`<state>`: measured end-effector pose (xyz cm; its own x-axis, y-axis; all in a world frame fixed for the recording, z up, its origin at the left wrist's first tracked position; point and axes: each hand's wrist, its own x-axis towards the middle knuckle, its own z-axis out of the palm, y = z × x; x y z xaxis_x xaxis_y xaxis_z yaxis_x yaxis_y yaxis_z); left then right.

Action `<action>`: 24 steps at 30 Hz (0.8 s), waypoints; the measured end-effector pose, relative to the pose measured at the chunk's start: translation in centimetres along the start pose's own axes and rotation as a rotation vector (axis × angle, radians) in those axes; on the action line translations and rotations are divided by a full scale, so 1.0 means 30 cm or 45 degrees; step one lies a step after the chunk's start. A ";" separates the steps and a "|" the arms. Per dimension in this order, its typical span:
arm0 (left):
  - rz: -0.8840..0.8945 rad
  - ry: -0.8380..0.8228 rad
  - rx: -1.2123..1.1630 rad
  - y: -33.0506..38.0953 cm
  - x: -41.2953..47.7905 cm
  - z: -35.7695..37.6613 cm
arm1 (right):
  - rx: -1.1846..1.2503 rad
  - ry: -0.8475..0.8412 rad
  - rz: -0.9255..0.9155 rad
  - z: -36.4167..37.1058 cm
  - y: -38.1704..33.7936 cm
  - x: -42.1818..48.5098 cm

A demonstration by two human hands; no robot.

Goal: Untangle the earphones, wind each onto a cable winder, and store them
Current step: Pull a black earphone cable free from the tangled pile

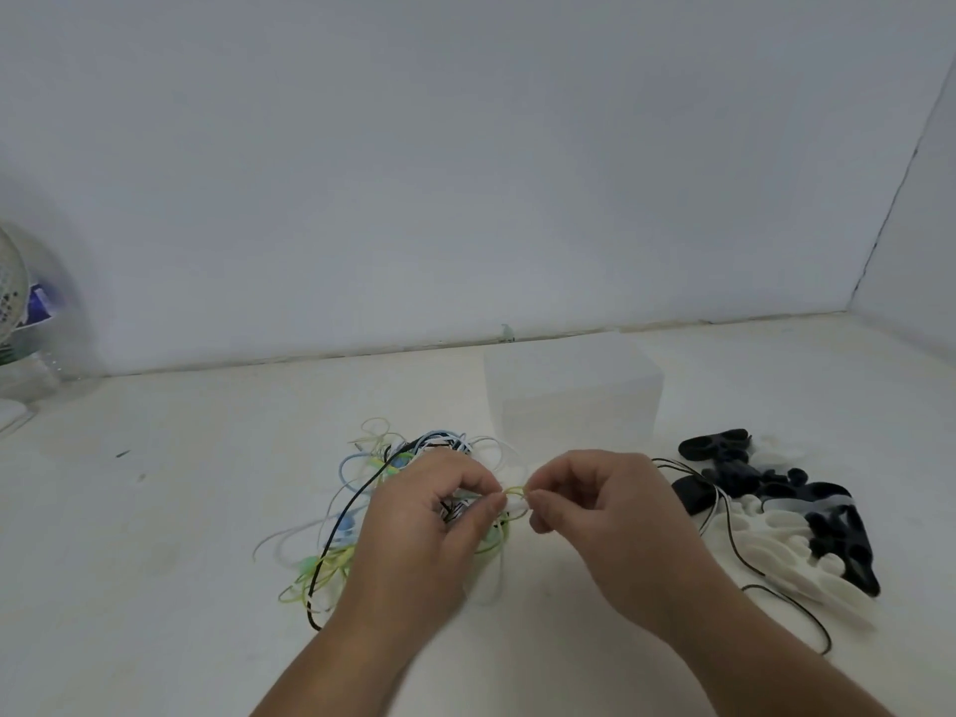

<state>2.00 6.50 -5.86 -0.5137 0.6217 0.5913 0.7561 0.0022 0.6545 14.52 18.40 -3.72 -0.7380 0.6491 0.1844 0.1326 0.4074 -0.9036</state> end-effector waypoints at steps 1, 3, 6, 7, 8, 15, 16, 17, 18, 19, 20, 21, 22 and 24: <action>0.018 -0.007 0.031 0.001 0.001 0.002 | -0.002 0.015 -0.008 0.002 0.002 0.000; 0.036 -0.003 0.064 0.004 -0.001 0.010 | -0.026 0.022 -0.045 0.006 0.009 -0.003; -0.026 0.064 0.036 0.006 -0.006 0.022 | -0.171 -0.019 -0.152 0.010 0.013 -0.011; -0.085 0.120 0.027 0.006 -0.007 0.024 | -0.198 -0.037 -0.182 0.009 0.012 -0.013; -0.161 0.183 0.022 0.001 -0.007 0.024 | -0.189 -0.043 -0.194 0.004 0.010 -0.011; -0.445 0.405 0.135 -0.010 0.006 -0.008 | 0.411 0.093 -0.087 -0.067 0.019 0.023; -0.442 0.433 0.127 -0.003 0.006 -0.013 | 0.492 0.114 -0.043 -0.073 0.018 0.025; -0.424 0.468 0.100 0.005 0.009 -0.020 | 0.549 0.119 -0.008 -0.081 0.015 0.026; -0.398 0.502 0.071 0.011 0.012 -0.030 | 0.541 0.111 0.012 -0.093 0.009 0.026; -0.375 0.531 0.046 0.016 0.019 -0.045 | 0.436 0.080 0.015 -0.106 0.005 0.027; -0.364 0.550 0.020 0.020 0.029 -0.062 | 0.276 0.028 0.016 -0.120 0.004 0.027; -0.372 0.556 -0.007 0.023 0.042 -0.080 | 0.143 -0.026 0.019 -0.129 0.004 0.026; -0.403 0.559 -0.030 0.023 0.054 -0.101 | 0.081 -0.050 0.034 -0.133 0.004 0.027; -0.528 0.591 -0.141 0.022 0.080 -0.137 | 0.116 -0.003 0.076 -0.136 0.003 0.029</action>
<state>-0.40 4.77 -2.06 -0.8964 0.1818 0.4043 0.4223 0.0733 0.9035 16.58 21.62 -2.08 -0.7322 0.6690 0.1282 0.1157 0.3077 -0.9444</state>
